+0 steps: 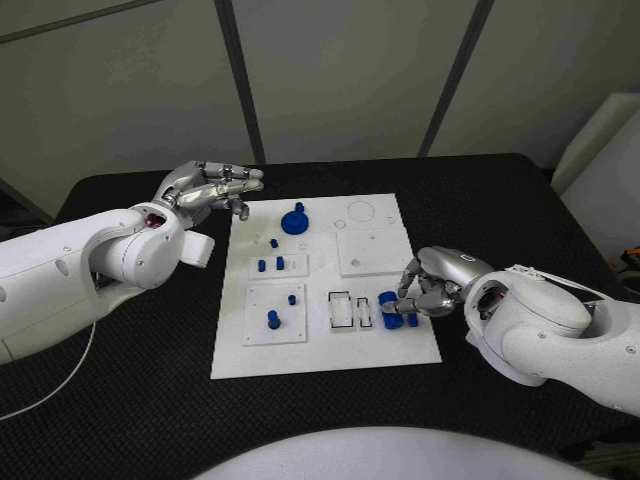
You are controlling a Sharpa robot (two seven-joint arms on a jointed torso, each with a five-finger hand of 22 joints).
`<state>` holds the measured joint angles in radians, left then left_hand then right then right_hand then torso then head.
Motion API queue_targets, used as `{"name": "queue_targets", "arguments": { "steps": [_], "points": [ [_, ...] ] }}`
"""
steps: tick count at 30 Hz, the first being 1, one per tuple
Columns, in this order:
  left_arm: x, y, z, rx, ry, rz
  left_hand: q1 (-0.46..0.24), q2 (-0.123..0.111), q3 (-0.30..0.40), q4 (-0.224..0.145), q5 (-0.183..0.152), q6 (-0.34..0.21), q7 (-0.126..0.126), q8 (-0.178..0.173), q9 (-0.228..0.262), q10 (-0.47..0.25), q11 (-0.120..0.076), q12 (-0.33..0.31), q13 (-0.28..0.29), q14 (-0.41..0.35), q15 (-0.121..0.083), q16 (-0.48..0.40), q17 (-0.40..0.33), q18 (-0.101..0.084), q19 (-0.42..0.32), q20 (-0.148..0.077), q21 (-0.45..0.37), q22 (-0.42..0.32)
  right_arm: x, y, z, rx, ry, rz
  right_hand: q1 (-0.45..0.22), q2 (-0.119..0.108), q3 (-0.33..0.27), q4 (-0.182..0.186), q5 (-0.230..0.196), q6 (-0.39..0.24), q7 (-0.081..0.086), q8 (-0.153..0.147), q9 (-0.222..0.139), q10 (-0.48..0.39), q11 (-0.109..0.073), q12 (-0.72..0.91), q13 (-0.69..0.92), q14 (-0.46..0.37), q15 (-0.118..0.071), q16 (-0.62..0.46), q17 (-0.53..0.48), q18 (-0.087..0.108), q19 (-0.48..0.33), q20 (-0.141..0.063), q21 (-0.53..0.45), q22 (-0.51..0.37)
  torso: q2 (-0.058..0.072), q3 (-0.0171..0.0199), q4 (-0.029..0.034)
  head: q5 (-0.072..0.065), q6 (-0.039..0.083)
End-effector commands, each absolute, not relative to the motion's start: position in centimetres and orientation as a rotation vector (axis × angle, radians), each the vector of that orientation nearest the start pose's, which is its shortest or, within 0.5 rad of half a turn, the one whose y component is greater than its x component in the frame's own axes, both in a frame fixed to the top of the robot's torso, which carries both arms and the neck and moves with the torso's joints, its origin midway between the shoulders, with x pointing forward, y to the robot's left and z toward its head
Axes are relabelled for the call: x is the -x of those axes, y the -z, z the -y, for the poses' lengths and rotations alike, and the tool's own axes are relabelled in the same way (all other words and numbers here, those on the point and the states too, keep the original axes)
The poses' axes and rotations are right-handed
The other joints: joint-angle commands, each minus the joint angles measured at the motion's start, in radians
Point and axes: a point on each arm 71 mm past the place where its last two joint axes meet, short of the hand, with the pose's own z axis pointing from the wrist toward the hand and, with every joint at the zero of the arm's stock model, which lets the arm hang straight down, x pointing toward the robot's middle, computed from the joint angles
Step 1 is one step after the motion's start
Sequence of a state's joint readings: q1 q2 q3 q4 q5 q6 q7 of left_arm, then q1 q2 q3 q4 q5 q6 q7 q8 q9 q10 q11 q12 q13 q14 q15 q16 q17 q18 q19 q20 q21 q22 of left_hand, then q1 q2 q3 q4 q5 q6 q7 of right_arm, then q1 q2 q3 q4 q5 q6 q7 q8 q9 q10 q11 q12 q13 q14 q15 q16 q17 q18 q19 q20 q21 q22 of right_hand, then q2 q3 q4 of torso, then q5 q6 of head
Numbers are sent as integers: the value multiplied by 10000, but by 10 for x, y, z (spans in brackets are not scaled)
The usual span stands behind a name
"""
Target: Assemble the parts on the task board
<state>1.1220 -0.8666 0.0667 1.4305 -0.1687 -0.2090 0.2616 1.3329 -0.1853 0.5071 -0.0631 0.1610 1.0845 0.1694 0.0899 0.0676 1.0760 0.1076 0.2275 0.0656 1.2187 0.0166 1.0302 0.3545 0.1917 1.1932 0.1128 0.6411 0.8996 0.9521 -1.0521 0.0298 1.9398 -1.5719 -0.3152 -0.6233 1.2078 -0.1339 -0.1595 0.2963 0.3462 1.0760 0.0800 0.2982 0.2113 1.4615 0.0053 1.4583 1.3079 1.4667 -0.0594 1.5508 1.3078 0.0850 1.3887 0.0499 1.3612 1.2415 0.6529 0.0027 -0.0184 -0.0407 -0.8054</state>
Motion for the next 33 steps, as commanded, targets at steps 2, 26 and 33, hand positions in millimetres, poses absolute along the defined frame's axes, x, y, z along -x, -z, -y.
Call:
{"name": "queue_targets", "arguments": {
  "steps": [2,26,33],
  "points": [
    [-502,189,-243,10539,14677,-15215,-102,33,-38,37,21,-2,4,-66,-9,-70,-22,67,3,-74,16,-41,-10,-95,-53,12,-38,-13,-372,233,206,-493,-3574,-19304,2,66,-49,-29,139,-60,-45,84,33,415,-55,-31,1266,957,-37,56,2237,-133,54,-13,56,9,8,-5,0,37,-20],
    [-502,189,-244,10550,14663,-15239,-106,37,-42,40,24,-2,2,-66,-9,-72,-24,71,4,-75,15,-41,-13,-94,-53,13,-42,-15,-372,255,192,-634,-3728,-19600,299,528,82,-63,951,-71,-111,411,251,415,-112,-76,1310,964,-81,67,2272,-144,71,-48,92,85,4,-13,-12,190,-79],
    [-501,189,-245,10556,14654,-15242,-103,49,-41,41,30,-2,1,-66,-8,-78,-25,76,4,-76,13,-40,-16,-92,-52,13,-47,-18,-369,246,190,-1244,-4325,-18725,634,789,148,-92,1453,121,-237,655,428,453,-222,-62,1371,978,-169,91,2339,-158,120,-119,147,172,-4,5,-22,218,-84]
  ]
}}
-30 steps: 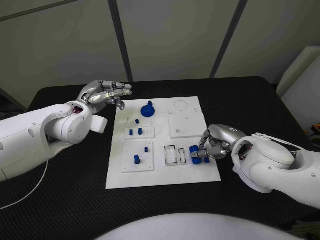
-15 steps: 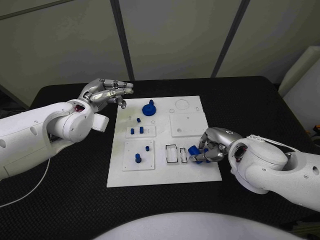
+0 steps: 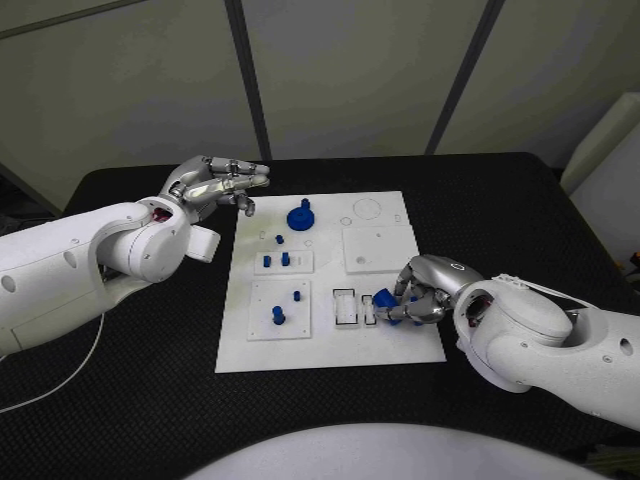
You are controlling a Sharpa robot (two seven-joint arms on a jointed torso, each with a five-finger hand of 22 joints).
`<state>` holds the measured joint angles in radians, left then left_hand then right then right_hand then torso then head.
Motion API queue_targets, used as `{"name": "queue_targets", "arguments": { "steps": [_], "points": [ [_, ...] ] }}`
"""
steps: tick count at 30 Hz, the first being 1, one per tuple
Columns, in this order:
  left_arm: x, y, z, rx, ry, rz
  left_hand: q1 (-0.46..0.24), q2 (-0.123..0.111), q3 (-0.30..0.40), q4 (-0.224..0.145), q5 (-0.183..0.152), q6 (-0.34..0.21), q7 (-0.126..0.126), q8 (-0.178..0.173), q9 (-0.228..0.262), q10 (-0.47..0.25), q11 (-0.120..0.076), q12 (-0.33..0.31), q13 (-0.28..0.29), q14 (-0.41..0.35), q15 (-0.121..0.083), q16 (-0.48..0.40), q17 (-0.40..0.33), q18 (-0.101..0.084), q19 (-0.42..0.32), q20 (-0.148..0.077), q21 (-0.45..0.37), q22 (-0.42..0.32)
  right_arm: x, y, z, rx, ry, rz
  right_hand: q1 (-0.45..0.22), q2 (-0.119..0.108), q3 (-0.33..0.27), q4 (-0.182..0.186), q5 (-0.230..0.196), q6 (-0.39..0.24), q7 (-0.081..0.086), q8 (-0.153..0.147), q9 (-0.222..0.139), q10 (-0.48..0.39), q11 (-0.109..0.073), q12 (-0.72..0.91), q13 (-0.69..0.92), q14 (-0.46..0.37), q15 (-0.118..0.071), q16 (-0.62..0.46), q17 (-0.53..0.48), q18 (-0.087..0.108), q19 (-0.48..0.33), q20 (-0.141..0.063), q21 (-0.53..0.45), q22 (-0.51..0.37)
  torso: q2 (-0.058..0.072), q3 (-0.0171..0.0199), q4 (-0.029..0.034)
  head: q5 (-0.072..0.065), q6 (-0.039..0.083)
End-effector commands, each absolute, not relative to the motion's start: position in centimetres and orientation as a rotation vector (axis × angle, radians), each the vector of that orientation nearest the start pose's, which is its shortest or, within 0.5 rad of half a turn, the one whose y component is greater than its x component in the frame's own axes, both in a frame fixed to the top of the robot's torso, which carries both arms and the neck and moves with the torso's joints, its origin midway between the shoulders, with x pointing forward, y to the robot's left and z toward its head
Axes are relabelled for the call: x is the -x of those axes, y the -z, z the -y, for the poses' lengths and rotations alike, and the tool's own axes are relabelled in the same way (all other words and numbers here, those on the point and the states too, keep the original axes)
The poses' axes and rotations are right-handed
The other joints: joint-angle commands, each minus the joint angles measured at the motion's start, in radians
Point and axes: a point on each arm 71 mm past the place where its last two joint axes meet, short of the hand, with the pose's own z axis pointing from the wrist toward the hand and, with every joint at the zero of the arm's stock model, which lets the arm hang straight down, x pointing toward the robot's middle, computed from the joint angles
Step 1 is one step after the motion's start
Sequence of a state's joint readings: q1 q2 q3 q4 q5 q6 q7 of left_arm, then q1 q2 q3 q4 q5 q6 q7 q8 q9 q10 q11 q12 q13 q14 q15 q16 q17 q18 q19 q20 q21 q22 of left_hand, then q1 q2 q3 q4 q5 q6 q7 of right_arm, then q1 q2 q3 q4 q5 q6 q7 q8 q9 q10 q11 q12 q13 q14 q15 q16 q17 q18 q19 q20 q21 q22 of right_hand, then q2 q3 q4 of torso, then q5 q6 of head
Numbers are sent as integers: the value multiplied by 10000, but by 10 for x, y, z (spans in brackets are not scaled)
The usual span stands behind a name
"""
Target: Assemble the parts on the task board
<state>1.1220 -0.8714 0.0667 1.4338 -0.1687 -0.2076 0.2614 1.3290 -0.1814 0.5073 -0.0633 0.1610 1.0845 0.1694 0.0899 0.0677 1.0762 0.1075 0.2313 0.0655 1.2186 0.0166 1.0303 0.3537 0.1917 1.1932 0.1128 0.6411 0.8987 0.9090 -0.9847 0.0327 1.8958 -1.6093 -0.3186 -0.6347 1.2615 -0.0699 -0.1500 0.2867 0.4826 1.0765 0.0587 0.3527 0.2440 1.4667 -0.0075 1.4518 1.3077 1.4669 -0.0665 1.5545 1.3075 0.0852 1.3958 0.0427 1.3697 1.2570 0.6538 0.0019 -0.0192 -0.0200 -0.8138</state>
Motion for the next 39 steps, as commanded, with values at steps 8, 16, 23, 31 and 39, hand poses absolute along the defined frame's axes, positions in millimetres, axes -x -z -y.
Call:
{"name": "queue_targets", "arguments": {
  "steps": [8,16,23,31,39],
  "points": [
    [-501,189,-245,10560,14654,-15244,-64,10,-42,42,30,-2,1,-66,-10,-80,-24,39,4,-75,13,-41,-9,-92,-52,13,-47,-9,-360,232,186,-2049,-5264,-17932,241,223,52,-1,293,169,-82,202,191,403,-147,-28,1367,982,-144,63,2367,-167,70,-91,84,52,-23,-18,13,-6,37],
    [-501,189,-244,10561,14662,-15258,-64,10,-42,42,30,-2,1,-66,-10,-80,-24,39,4,-75,13,-41,-9,-92,-52,13,-47,-9,-357,229,176,-2300,-5797,-18017,195,239,16,33,331,166,-81,215,215,397,-153,-54,1348,983,-154,64,2372,-169,75,-105,88,59,-15,-27,31,-13,81],
    [-501,189,-243,10561,14681,-15287,-64,10,-42,42,30,-2,1,-66,-10,-80,-24,39,4,-75,13,-41,-9,-92,-52,13,-47,-9,-360,237,161,-1967,-5869,-18778,-18,218,-143,48,56,149,-76,235,267,363,-148,-151,1277,969,-154,38,2305,-150,19,-115,23,-36,-4,-19,23,32,93],
    [-501,189,-241,10552,14722,-15318,-64,10,-42,42,30,-2,1,-66,-10,-80,-24,39,4,-75,13,-41,-9,-92,-52,13,-47,-9,-364,245,148,-1834,-5686,-19326,-363,237,-381,63,-429,288,-146,367,409,295,-198,-356,1134,947,-190,-3,2211,-113,-78,-137,-96,-193,6,-14,36,45,134],
    [-501,189,-241,10557,14716,-15324,-67,25,-43,47,35,-2,2,-66,-9,-92,-23,43,4,-78,13,-40,-14,-90,-51,14,-55,-13,-368,247,142,-1875,-5577,-19265,-760,241,-538,72,-873,418,-230,517,563,308,-269,-412,1135,948,-249,-5,2214,-113,-74,-190,-112,-194,12,-10,20,87,147]
  ]
}}
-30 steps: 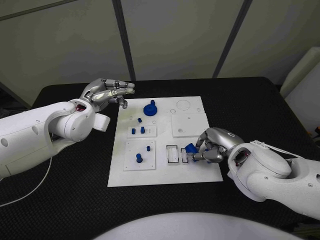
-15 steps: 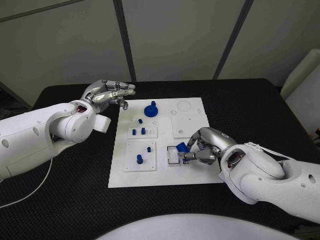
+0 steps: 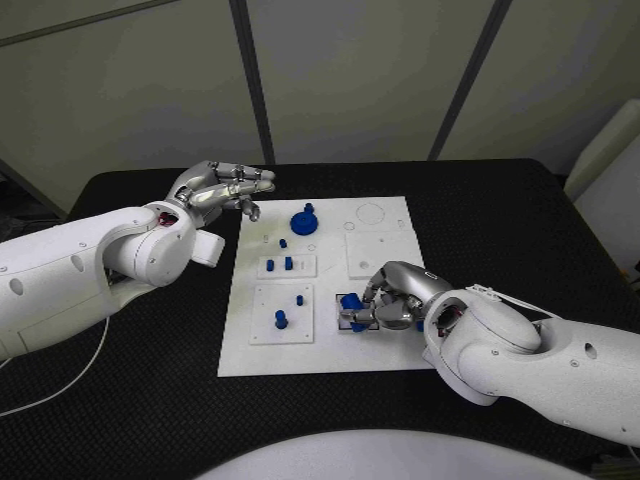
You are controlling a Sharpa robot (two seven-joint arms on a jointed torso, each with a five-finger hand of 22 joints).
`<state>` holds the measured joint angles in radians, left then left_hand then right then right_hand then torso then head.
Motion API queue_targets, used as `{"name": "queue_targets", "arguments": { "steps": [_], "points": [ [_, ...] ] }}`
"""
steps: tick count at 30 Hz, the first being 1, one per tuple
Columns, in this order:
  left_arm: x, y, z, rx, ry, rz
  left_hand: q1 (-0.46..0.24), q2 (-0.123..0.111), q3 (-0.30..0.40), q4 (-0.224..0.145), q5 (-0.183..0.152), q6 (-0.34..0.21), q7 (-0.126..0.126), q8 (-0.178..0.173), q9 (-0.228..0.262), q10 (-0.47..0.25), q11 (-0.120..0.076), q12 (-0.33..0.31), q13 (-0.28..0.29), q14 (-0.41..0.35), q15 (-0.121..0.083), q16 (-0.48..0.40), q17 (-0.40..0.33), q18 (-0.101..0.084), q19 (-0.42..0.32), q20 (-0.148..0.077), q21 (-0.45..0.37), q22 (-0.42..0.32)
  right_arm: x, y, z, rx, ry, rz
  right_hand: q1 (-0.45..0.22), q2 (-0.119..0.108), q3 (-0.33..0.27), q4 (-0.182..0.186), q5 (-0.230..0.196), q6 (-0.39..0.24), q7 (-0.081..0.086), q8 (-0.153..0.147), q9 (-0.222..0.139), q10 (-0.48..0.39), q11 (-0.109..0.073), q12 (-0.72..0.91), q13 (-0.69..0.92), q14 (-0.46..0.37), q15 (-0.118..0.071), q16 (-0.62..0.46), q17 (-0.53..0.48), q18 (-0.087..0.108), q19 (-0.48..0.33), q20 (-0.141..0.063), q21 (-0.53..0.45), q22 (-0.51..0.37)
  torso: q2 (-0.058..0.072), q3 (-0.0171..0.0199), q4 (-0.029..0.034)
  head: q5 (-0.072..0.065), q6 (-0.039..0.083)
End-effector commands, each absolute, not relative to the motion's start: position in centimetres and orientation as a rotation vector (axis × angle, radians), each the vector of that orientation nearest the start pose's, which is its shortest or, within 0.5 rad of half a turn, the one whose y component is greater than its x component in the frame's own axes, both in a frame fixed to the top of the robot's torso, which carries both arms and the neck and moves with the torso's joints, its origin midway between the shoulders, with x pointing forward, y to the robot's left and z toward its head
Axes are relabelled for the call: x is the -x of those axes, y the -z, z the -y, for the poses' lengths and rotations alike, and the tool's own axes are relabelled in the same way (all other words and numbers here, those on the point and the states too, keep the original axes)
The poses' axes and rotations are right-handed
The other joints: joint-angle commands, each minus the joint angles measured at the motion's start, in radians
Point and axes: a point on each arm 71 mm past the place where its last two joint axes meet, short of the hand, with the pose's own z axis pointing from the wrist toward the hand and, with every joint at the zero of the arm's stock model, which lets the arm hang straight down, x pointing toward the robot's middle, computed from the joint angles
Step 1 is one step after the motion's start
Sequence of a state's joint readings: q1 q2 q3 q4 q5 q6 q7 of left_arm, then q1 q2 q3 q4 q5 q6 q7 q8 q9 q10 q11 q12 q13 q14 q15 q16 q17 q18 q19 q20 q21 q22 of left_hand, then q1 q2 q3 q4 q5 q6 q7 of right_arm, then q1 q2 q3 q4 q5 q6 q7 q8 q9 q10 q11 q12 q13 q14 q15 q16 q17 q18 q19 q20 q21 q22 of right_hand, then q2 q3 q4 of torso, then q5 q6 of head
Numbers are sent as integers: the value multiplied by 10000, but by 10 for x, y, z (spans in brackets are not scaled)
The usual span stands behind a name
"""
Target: Assemble the parts on the task board
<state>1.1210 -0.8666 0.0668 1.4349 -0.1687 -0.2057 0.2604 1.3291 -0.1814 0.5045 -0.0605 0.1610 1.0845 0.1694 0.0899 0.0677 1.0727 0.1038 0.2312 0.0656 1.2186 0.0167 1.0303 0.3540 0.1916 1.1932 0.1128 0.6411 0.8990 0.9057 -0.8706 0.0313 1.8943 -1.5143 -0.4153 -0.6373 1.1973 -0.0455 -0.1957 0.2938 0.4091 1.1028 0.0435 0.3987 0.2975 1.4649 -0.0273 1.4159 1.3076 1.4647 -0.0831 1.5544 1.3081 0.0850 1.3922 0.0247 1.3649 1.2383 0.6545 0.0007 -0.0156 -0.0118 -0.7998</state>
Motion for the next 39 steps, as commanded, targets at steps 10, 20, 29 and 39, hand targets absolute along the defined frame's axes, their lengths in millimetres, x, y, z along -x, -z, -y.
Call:
{"name": "queue_targets", "arguments": {
  "steps": [10,20,29,39],
  "points": [
    [-501,190,-241,10565,14708,-15335,-67,25,-16,19,35,-2,2,-66,-10,-57,14,44,3,-77,12,-40,-16,-89,-51,14,-55,-16,-369,247,139,-1801,-5620,-19157,-1400,-871,34,40,-2363,112,-105,212,280,350,-93,-115,1175,973,-113,-4,2218,-111,-38,-52,-99,-18,-7,1,-25,46,1],
    [-501,190,-241,10587,14677,-15361,-73,27,-21,22,36,-5,0,-67,-10,-70,15,45,3,-79,13,-40,-20,-89,-51,16,-60,-19,-370,245,140,-1870,-5688,-18907,-2277,-1381,-20,58,-3511,48,-94,254,377,335,-88,-180,1162,969,-108,-13,2202,-106,-48,-50,-125,-35,-5,0,-26,66,3],
    [-501,190,-242,10597,14659,-15370,-74,27,-22,21,36,-7,0,-69,-11,-76,16,44,2,-81,14,-40,-21,-89,-51,16,-61,-20,-365,239,140,-1593,-6226,-18520,-1526,-725,500,3,-2659,2,-100,306,502,409,-94,-63,1310,998,-106,39,2328,-124,8,-45,-69,67,-9,11,-38,49,-14],
    [-501,190,-242,10604,14655,-15387,-63,36,-17,17,41,-7,-7,-69,-10,-94,15,43,0,-89,14,-44,-26,-88,-51,17,-66,-23,-364,238,145,-1264,-6068,-18541,702,-206,947,-740,-2259,-13,-136,352,616,425,-128,-66,1362,1006,-138,55,2368,-131,24,-72,-52,115,-11,4,-29,11,-3]
  ]
}}
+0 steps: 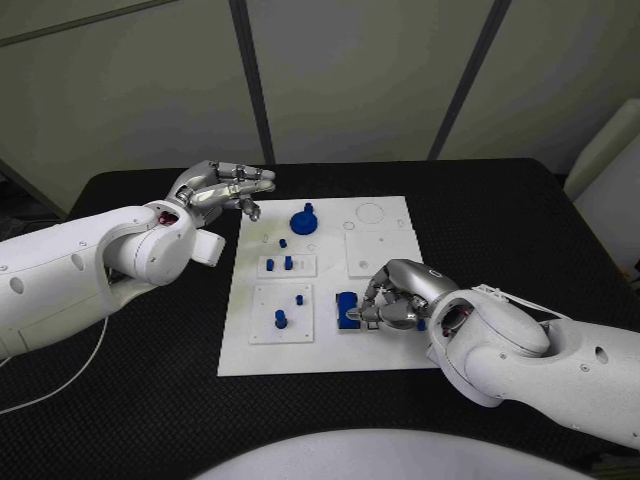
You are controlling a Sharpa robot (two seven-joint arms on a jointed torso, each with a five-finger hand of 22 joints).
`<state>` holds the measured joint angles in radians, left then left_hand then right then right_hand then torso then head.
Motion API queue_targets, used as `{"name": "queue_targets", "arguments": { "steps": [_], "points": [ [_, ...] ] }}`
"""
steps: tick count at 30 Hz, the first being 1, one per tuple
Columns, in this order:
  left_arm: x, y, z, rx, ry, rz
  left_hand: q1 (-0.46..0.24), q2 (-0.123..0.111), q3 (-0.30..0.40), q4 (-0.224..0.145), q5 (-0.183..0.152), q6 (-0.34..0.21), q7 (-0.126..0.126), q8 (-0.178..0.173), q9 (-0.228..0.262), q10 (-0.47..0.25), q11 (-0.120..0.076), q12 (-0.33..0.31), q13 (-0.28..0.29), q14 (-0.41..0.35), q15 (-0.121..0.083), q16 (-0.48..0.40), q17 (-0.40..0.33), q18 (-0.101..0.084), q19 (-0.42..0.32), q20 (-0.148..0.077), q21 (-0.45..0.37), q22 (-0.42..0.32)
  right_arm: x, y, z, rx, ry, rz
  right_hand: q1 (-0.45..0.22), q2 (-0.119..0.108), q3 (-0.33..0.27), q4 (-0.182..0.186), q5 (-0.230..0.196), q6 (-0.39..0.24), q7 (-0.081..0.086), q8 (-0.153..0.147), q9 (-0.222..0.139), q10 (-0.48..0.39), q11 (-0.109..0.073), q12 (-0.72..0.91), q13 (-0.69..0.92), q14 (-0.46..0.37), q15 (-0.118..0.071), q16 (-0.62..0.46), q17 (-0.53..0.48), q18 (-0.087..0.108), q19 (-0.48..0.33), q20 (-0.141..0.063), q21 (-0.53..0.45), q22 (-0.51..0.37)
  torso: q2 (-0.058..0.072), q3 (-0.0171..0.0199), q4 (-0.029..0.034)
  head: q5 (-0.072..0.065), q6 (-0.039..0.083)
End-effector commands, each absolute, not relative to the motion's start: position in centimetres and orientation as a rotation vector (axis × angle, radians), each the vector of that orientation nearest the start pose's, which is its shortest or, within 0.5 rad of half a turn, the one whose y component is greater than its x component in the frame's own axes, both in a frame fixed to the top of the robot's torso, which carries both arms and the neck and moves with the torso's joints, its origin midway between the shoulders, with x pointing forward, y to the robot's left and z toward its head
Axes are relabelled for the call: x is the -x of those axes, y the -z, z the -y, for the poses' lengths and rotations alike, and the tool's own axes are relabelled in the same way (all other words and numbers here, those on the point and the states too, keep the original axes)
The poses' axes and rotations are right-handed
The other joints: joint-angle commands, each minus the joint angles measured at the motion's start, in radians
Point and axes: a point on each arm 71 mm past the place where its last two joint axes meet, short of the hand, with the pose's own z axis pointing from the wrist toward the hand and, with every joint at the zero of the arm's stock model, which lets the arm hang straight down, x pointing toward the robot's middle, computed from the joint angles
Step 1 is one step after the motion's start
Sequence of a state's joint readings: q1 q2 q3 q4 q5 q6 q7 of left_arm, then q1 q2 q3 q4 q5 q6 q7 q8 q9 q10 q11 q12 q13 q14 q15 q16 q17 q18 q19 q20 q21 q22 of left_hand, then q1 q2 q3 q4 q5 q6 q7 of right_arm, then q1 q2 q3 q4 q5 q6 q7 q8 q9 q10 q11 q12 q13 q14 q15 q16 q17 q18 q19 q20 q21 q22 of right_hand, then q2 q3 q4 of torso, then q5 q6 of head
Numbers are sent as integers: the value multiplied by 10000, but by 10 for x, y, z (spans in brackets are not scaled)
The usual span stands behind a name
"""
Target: Assemble the parts on the task board
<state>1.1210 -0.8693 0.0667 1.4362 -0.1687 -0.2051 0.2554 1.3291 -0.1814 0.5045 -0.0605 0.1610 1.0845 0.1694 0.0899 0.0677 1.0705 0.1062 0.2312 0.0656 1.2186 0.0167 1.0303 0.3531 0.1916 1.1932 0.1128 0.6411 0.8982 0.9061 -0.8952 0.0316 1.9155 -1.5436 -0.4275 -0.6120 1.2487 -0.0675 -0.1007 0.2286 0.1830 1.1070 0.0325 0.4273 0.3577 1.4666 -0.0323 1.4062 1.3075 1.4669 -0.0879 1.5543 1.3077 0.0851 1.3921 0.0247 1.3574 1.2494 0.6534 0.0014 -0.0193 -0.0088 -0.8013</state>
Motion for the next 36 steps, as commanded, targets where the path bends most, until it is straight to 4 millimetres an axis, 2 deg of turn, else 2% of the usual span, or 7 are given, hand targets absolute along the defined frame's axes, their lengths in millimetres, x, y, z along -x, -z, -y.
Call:
{"name": "queue_targets", "arguments": {
  "steps": [1,6,13,17,23,30,36],
  "points": [
    [-501,190,-242,10604,14658,-15391,-64,36,-17,17,41,-7,-7,-69,-10,-72,-9,43,0,-88,13,-44,-17,-89,-52,17,-67,-15,-364,238,146,-1252,-6031,-18513,251,26,-6,-114,-1,-56,-26,66,17,406,-78,27,1362,983,-90,54,2370,-132,24,-73,22,6,0,-2,13,-28,12],
    [-501,190,-243,10617,14631,-15390,-56,49,-11,16,43,-5,-9,-68,-10,-79,-10,44,0,-93,13,-46,-20,-88,-52,17,-69,-16,-364,238,149,-1124,-5859,-18488,631,28,-26,-317,-40,-46,-37,67,36,411,-86,27,1377,985,-97,58,2379,-131,20,-77,17,7,4,8,-1,-43,37],
    [-501,190,-242,10615,14647,-15405,-56,49,-11,16,43,-5,-9,-68,-10,-79,-10,44,0,-93,13,-46,-20,-88,-52,17,-69,-16,-366,240,151,-1103,-5527,-18475,1126,134,103,-551,-541,3,-61,55,47,408,-107,2,1380,984,-111,56,2378,-130,14,-88,7,7,0,-6,22,-90,43],
    [-501,190,-242,10622,14628,-15395,-56,49,-11,16,43,-5,-9,-68,-10,-79,-10,44,0,-93,13,-46,-20,-88,-52,17,-69,-16,-367,239,152,-1204,-5475,-18334,1113,206,126,-521,-527,35,-64,60,50,412,-111,5,1387,985,-114,57,2380,-131,18,-91,10,14,2,-4,14,-103,58],
    [-501,190,-243,10622,14624,-15391,-56,49,-11,16,43,-5,-9,-68,-10,-79,-10,44,0,-93,13,-46,-20,-88,-52,17,-69,-16,-363,233,158,-1360,-5680,-17965,882,240,65,-302,-131,-3,-48,2,36,411,-101,-20,1384,980,-110,47,2357,-131,17,-93,4,13,6,6,-1,-133,67],
    [-501,189,-243,10549,14757,-15403,-19,53,-4,-13,44,-3,-30,-65,-8,-101,-16,56,2,-115,9,-57,-34,-86,-54,15,-81,-21,-361,225,190,-1803,-5370,-17873,715,315,38,20,175,-370,169,-549,-212,423,69,6,1427,973,14,31,2323,-137,3,-13,-6,15,3,-22,8,-230,64],
    [-500,189,-241,10485,14856,-15360,-36,36,-29,-13,35,-2,-47,-64,-8,-110,-22,69,4,-109,9,-41,-35,-87,-61,16,-91,-25,-359,221,220,-2033,-4668,-17967,721,278,14,89,235,-302,191,-680,-272,465,95,109,1510,997,45,79,2433,-155,54,23,58,111,14,-8,-3,-354,73]
  ]
}}
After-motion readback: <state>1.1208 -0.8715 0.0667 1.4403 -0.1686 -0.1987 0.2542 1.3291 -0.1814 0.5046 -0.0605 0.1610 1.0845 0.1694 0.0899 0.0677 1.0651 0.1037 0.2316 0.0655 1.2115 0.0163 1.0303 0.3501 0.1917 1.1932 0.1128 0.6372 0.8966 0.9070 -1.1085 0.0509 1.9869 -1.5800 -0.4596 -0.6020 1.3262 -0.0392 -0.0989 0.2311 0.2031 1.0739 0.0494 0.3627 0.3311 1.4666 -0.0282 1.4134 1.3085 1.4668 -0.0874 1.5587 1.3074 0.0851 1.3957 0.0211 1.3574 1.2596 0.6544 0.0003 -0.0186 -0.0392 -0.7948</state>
